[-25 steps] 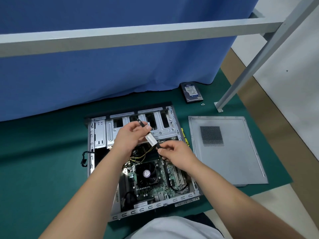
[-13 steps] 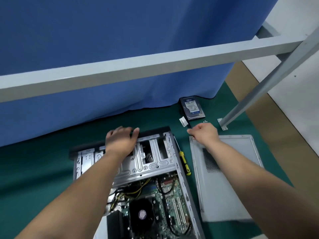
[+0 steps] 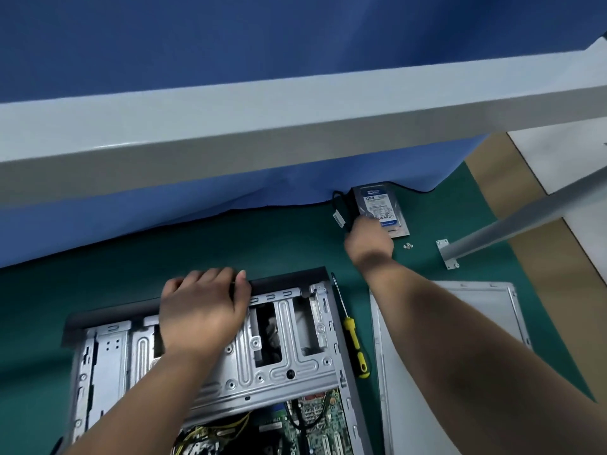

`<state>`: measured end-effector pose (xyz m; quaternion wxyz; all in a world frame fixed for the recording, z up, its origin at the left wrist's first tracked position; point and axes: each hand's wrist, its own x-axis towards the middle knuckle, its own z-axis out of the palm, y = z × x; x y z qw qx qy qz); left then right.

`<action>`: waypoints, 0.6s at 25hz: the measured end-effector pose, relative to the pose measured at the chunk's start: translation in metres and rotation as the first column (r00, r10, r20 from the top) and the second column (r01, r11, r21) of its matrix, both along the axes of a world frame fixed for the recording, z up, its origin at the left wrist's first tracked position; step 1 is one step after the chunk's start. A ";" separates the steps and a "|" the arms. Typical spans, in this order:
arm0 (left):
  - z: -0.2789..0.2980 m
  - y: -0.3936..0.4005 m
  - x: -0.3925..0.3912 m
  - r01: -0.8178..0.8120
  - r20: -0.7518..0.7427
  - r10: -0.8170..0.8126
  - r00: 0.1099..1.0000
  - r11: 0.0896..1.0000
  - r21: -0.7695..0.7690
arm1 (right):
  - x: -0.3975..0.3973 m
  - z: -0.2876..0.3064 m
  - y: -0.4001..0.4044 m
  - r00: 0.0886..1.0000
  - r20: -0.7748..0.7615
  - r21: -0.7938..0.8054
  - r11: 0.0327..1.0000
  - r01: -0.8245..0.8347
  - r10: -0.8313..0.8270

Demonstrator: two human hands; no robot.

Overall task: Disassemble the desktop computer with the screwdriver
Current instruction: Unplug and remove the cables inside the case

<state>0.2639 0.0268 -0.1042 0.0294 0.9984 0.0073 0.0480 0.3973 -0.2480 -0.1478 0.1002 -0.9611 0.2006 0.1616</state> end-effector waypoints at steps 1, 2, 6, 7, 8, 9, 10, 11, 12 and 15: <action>-0.001 0.000 0.000 -0.001 0.008 0.001 1.000 1.000 0.003 | 0.001 -0.005 0.000 0.999 -0.010 -0.041 0.998 -0.037 0.037; -0.002 0.000 0.001 -0.002 0.016 0.002 1.000 1.000 0.008 | 0.001 -0.009 0.000 0.998 -0.018 -0.059 0.997 -0.053 0.052; -0.003 0.000 0.001 -0.007 0.012 0.006 1.000 1.000 0.013 | -0.002 -0.015 -0.004 0.999 -0.013 -0.015 0.999 -0.034 0.034; -0.002 -0.001 0.001 -0.007 0.006 0.006 1.000 1.000 0.011 | -0.005 -0.013 -0.005 1.000 -0.004 0.006 1.000 -0.030 0.030; -0.001 -0.001 0.000 -0.009 -0.006 0.009 1.000 1.000 0.007 | -0.007 -0.011 -0.007 1.000 -0.001 0.032 0.999 -0.025 0.026; -0.001 -0.001 0.000 -0.015 -0.020 0.015 1.000 1.000 0.002 | -0.011 -0.007 -0.009 1.000 -0.002 0.064 0.998 -0.021 0.021; 0.000 -0.001 0.001 -0.024 -0.038 0.024 0.999 1.000 -0.003 | -0.015 -0.001 -0.011 1.000 -0.003 0.098 0.995 -0.022 0.022; 0.001 -0.001 0.001 -0.035 -0.066 0.035 0.997 0.999 -0.007 | -0.020 0.006 -0.012 1.000 0.003 0.136 0.990 -0.022 0.022; 0.002 -0.001 0.002 -0.049 -0.102 0.048 0.994 0.999 -0.008 | -0.027 0.017 -0.013 1.000 0.020 0.180 0.984 -0.015 0.011; 0.011 -0.001 0.000 -0.050 -0.175 0.046 0.983 0.999 -0.017 | -0.064 0.059 -0.007 0.997 0.074 0.299 0.953 -0.040 0.018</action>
